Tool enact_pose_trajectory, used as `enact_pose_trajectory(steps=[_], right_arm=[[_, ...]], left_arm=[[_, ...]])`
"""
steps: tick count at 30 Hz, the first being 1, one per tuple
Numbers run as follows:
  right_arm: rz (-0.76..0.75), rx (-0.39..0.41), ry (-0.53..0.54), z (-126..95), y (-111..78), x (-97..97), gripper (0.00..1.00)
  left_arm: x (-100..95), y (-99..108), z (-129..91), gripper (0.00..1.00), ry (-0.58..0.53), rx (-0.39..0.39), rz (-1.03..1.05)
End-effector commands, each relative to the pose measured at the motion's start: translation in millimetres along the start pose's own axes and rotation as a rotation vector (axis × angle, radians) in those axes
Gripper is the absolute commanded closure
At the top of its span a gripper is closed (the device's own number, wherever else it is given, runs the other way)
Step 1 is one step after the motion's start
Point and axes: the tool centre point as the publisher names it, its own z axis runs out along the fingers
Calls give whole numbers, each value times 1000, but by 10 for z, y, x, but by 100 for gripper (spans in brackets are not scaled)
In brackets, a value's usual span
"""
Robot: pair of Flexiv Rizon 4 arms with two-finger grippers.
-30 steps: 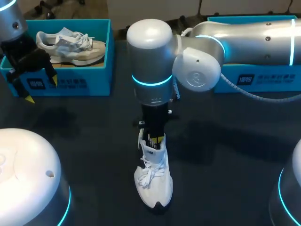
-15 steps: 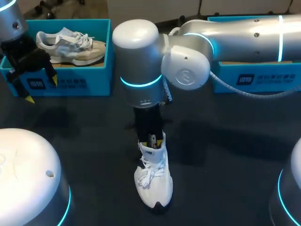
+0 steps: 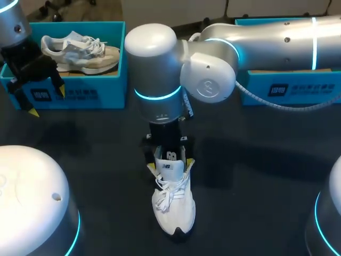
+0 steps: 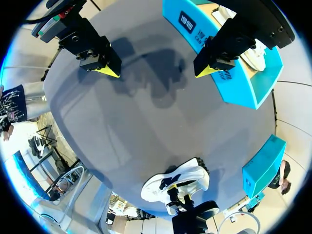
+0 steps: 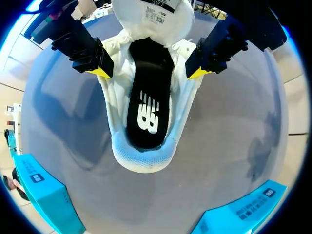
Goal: Take the shoe out of the shoebox, open the shoe tongue, remove and reinsert the insole, then place the shoe into the shoebox
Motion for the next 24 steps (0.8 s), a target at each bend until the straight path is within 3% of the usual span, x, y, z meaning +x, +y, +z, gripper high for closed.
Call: enact_pose_trajectory(steps=[1,24], right_arm=[[10,-23,1,-58,-88,-42,0],[69,-24,7,-184,-316,-92,0]], left_arm=[[1,4,-5,0,2,-2,1],[1,4,-5,0,2,-2,1]])
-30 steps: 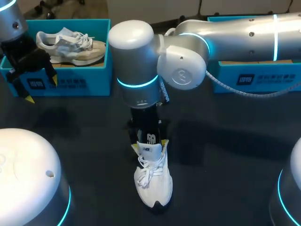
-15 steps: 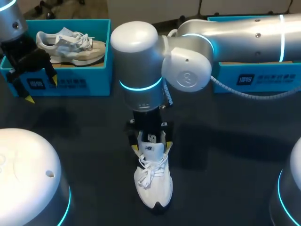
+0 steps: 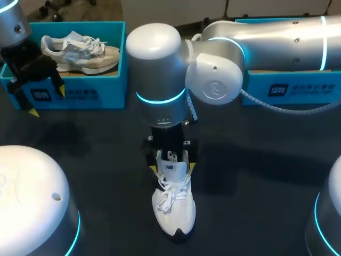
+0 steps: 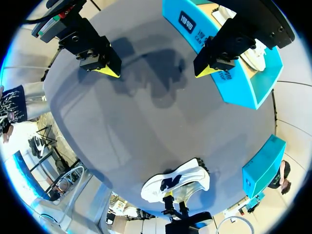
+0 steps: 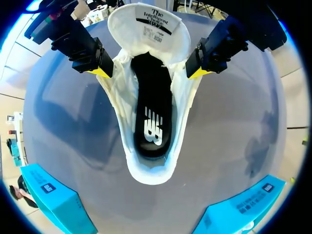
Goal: Take the shoe out of the shoebox, open the shoe tongue, remove and reinsert the insole, then place the shoe into the shoebox
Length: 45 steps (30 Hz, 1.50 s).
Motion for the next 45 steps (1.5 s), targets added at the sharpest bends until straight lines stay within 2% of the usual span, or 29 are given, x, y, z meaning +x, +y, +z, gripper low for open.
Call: enact_pose_trajectory(steps=[1,18,29,33,34,39,45], right_arm=[[17,-6,8,-33,-93,-51,0],[75,22,52,-139,-516,-75,0],[91,47,51,-302,-787,118,0],[122,62,28,-342,-898,154,24],[133,65,27,-338,-930,150,50],[149,65,24,-335,-985,170,59],[149,40,15,-316,-940,155,60]], left_arm=[[1,4,-5,0,2,-2,1],[1,4,-5,0,2,-2,1],[1,4,-5,0,2,-2,1],[1,4,-5,0,2,-2,1],[1,4,-5,0,2,-2,1],[1,4,-5,0,2,-2,1],[1,4,-5,0,2,-2,1]])
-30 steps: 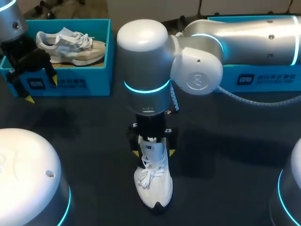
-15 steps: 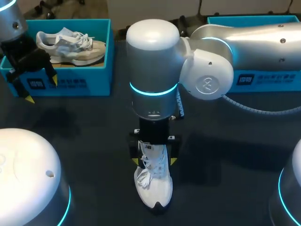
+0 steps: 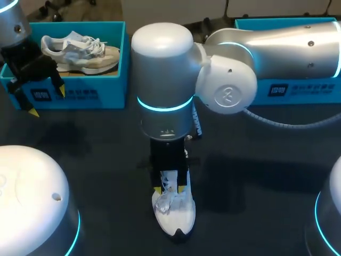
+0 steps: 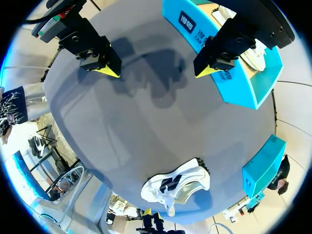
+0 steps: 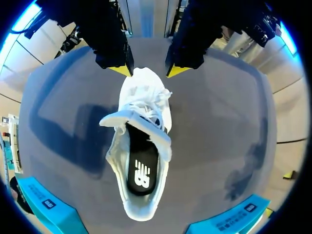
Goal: Take the shoe out of the shoebox, open the shoe tongue, remove and reinsert the insole, then place the shoe into the shoebox
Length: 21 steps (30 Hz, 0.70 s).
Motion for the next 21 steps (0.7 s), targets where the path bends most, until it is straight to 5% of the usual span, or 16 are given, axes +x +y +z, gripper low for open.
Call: enact_pose_trajectory(steps=[1,21], right_arm=[[197,-69,-44,58,0,45,60],[96,-79,1,255,710,-182,65]], left_arm=[[1,4,-5,0,2,-2,1],[1,4,-5,0,2,-2,1]])
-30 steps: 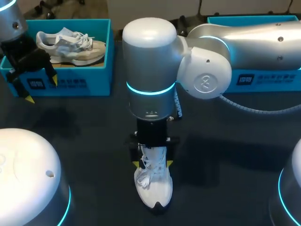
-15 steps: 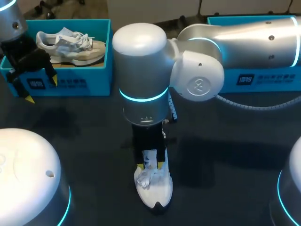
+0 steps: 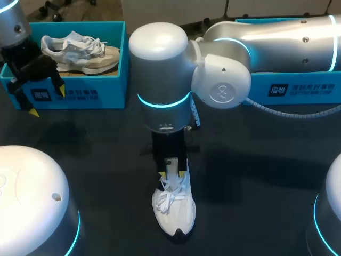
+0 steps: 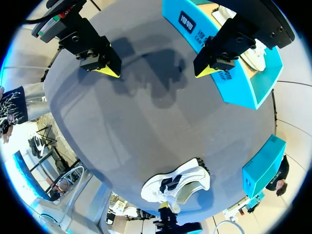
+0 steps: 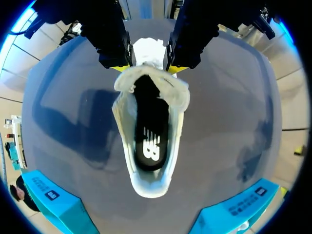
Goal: Take the shoe out of the shoebox, open the shoe tongue, remove and reinsert the insole, then place the shoe into the shoebox
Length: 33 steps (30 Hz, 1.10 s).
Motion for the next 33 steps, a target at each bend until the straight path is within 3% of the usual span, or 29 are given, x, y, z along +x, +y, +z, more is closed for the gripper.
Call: enact_pose_trajectory(steps=[1,7,14,29,33], right_arm=[[31,14,33,137,98,-68,66],[40,7,4,9,51,-112,67],[-24,-44,-40,-205,-7,4,67],[-144,1,-13,177,452,-62,67],[-158,-24,-9,43,391,-73,67]], left_arm=[[1,4,-5,0,2,-2,1],[1,4,-5,0,2,-2,1],[1,4,-5,0,2,-2,1],[1,4,-5,0,2,-2,1],[1,4,-5,0,2,-2,1]])
